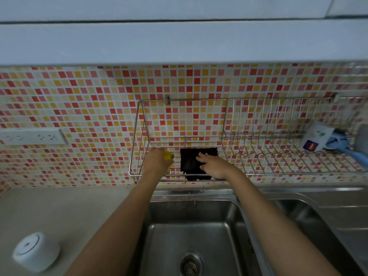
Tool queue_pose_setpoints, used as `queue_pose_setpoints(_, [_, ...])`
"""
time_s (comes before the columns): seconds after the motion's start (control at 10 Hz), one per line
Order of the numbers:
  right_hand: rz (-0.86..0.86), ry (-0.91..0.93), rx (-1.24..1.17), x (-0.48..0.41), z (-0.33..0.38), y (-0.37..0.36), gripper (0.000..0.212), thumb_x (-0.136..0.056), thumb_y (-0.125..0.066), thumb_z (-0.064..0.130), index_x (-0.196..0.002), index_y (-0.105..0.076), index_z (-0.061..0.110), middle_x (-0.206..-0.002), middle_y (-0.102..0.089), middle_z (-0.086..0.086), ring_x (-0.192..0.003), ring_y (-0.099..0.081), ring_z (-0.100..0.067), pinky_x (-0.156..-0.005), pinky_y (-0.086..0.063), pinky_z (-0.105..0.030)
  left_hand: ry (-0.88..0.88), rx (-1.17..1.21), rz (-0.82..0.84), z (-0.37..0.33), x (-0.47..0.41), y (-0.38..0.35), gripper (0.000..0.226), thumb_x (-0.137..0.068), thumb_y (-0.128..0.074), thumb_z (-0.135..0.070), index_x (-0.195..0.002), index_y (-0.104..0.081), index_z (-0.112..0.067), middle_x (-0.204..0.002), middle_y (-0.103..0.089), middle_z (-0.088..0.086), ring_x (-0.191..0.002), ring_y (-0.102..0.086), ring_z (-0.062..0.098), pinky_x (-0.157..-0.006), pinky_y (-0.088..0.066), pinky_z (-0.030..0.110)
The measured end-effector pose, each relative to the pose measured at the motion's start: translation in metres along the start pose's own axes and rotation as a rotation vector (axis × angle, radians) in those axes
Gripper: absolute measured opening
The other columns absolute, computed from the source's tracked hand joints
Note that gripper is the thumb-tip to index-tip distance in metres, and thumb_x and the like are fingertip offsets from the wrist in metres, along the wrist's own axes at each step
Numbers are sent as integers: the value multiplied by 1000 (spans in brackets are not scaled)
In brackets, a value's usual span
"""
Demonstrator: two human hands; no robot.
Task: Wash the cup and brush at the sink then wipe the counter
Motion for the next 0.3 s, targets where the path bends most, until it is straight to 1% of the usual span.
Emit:
queue_pose_setpoints(0.1, [3, -3, 5, 2, 2, 0, 50, -103, -33, 15, -151, -18, 14, -161, -3, -3, -148, -2, -20, -117, -6, -33, 16, -25, 35, 3, 1, -4, 59, -82, -67, -48, -128, -57, -12, -129, -58, 12, -116, -56, 29, -94, -47, 37])
queue_pose_setpoints(0.2, [-122, -43, 12, 13, 5, 11, 45, -103, -32, 21, -146, -34, 9, -156, -27, -10, -142, -25, -29, -115, -23, -38, 19, -44, -37, 0, 9, 6, 67, -89, -49, -60, -138, -47, -16, -149, -40, 10, -135, -38, 32, -106, -39, 46])
queue_pose_setpoints(0.3, [-535, -46, 107, 41, 11, 31, 40, -99, -32, 25, -131, -56, 16, -138, -55, -4, -112, -58, -28, -89, -49, -38, -96, -189, -161, -7, 35, 10, 70, -94, -11, -63, -137, -48, -22, -145, -47, 5, -136, -38, 26, -117, -24, 48])
Point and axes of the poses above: each hand's wrist, its own x-axis away from the middle knuckle, its own y-axis out of the back of the hand, z = x × y, the point moved 8 cm from there along -x, towards the middle knuckle
